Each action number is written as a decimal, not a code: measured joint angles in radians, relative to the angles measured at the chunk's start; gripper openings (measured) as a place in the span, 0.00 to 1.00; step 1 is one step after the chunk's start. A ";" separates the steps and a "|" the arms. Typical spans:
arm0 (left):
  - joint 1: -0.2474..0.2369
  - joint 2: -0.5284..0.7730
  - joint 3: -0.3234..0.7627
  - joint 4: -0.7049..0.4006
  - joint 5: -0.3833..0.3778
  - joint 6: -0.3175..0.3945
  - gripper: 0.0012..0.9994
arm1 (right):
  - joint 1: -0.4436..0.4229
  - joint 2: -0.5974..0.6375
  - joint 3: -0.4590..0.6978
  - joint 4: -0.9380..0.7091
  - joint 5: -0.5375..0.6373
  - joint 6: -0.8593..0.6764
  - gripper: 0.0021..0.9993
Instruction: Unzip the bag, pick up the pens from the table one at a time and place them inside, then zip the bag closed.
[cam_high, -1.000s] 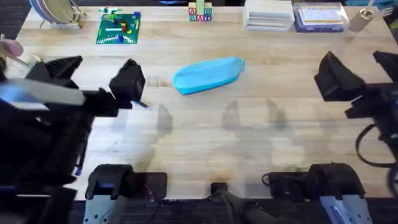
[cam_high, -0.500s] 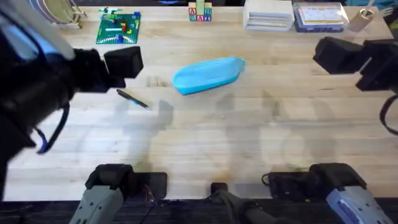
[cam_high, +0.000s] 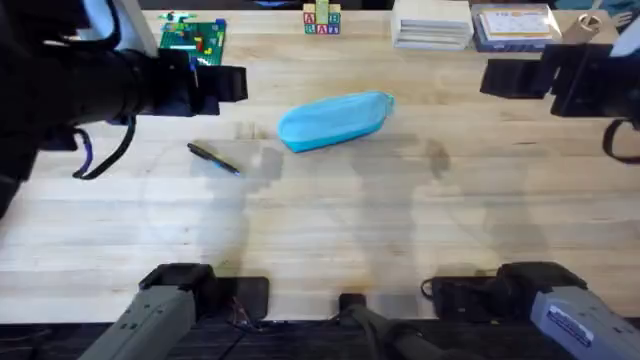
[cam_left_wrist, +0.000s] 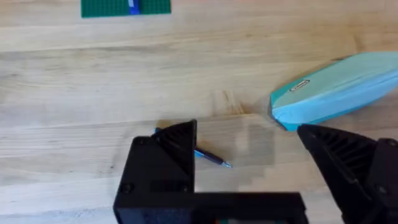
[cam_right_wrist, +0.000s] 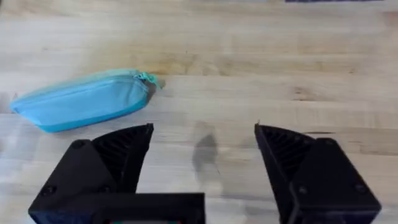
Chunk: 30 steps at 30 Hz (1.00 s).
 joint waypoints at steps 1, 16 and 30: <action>0.000 0.012 0.000 0.000 0.006 0.000 0.99 | 0.000 0.022 0.019 -0.013 0.000 0.000 1.00; 0.000 0.069 0.000 0.001 0.036 0.000 0.99 | 0.000 0.197 0.097 -0.066 -0.002 0.000 1.00; 0.000 0.069 0.000 -0.036 0.036 0.000 0.99 | 0.000 0.197 0.097 -0.065 -0.002 0.000 1.00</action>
